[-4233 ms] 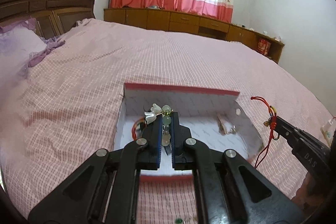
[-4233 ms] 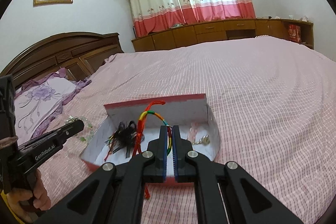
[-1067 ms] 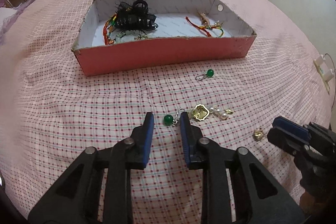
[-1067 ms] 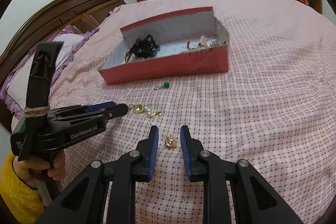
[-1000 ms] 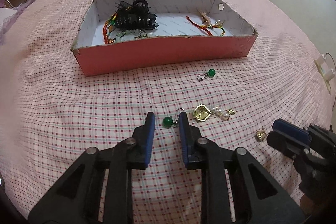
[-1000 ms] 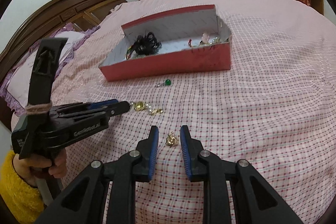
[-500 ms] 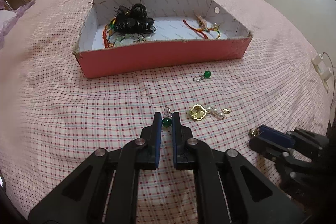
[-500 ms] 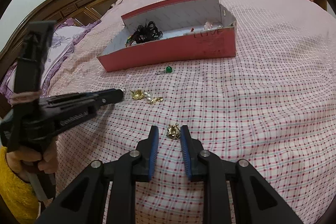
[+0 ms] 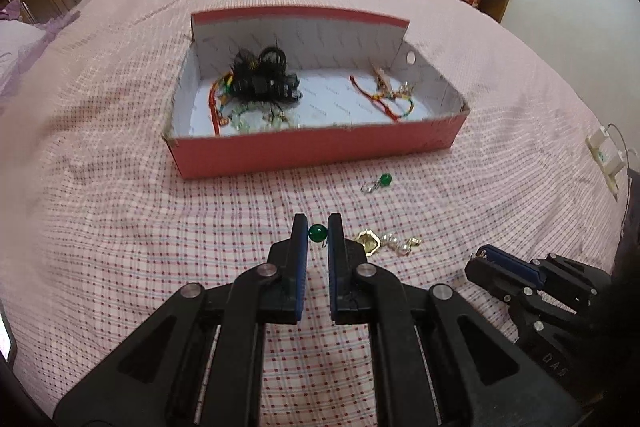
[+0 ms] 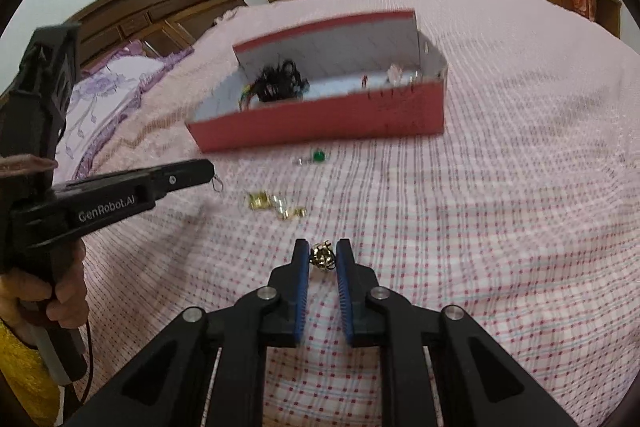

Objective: Organize jewelry
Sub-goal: 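Carry the green earring and gold charm into the box and open both tools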

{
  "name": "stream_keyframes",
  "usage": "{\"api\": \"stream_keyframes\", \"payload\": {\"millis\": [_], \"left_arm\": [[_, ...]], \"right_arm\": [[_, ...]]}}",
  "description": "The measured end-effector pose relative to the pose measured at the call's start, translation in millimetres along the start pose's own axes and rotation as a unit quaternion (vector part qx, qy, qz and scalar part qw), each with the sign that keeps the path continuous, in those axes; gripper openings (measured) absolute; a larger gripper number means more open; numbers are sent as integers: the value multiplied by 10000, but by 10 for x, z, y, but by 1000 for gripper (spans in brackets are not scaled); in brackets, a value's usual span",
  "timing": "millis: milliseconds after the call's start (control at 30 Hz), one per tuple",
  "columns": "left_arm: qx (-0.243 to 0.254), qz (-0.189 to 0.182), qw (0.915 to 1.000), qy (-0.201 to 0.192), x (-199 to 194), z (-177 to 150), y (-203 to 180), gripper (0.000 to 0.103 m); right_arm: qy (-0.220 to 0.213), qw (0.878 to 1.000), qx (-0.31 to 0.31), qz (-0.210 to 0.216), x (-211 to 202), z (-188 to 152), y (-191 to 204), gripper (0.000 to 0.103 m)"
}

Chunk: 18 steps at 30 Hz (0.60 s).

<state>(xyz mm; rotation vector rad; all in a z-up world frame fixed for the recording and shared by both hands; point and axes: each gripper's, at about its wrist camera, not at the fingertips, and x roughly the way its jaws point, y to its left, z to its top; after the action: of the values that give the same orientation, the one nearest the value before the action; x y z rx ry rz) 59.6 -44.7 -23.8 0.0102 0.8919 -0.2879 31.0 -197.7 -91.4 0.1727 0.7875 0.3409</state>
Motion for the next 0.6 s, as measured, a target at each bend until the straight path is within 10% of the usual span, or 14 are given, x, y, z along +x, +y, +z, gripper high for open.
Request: {"api": "stream_keyframes", "payload": {"millis": [600], "left_arm": [[-46, 325, 9937, -1072, -195, 353, 0, 1]], "right_arm": [[-892, 9954, -324, -94, -83, 606, 100, 15]]}}
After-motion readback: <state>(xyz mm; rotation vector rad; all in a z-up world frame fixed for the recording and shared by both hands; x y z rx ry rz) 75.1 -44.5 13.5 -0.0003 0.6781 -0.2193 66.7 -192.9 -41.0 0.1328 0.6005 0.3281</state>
